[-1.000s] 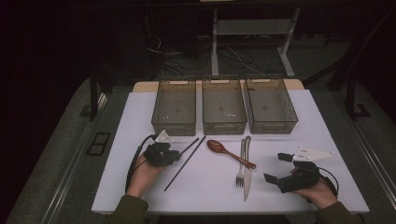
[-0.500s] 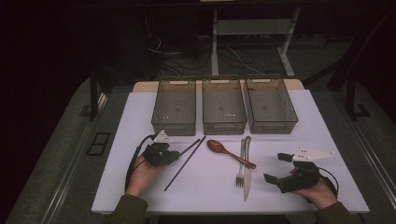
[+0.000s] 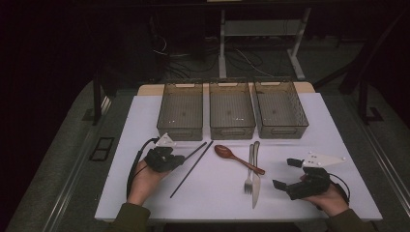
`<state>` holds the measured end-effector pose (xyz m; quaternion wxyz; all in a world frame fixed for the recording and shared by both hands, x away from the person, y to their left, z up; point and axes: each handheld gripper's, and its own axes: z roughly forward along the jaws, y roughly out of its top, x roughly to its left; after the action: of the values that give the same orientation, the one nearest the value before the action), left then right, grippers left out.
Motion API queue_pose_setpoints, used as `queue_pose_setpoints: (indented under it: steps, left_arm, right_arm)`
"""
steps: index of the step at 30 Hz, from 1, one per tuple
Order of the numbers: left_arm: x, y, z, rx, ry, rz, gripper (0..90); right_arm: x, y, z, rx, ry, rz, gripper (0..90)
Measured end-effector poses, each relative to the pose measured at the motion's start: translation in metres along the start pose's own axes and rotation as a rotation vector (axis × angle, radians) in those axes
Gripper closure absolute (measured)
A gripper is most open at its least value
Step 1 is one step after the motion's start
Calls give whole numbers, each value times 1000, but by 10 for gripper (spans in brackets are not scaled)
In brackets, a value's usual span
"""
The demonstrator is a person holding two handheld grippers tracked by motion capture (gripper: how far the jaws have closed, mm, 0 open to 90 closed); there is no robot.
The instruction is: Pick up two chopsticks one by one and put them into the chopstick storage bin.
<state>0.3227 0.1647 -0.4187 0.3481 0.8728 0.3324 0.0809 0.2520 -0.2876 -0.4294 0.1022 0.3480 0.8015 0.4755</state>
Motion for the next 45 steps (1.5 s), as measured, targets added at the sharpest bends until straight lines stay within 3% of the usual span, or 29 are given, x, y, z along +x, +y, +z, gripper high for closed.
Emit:
queue_pose_setpoints:
  steps: [14, 30, 45]
  left_arm:
    - [-3, 5, -12, -28, -15, -26, 858]
    - [-10, 16, -22, -104, -31, -46, 857]
    - [-3, 36, -25, -141, -30, -68, 857]
  right_arm:
    - [-7, -6, 11, 25, -3, 12, 9]
    - [-7, -6, 11, 38, -4, 21, 9]
    - [-7, -6, 10, 34, -3, 25, 9]
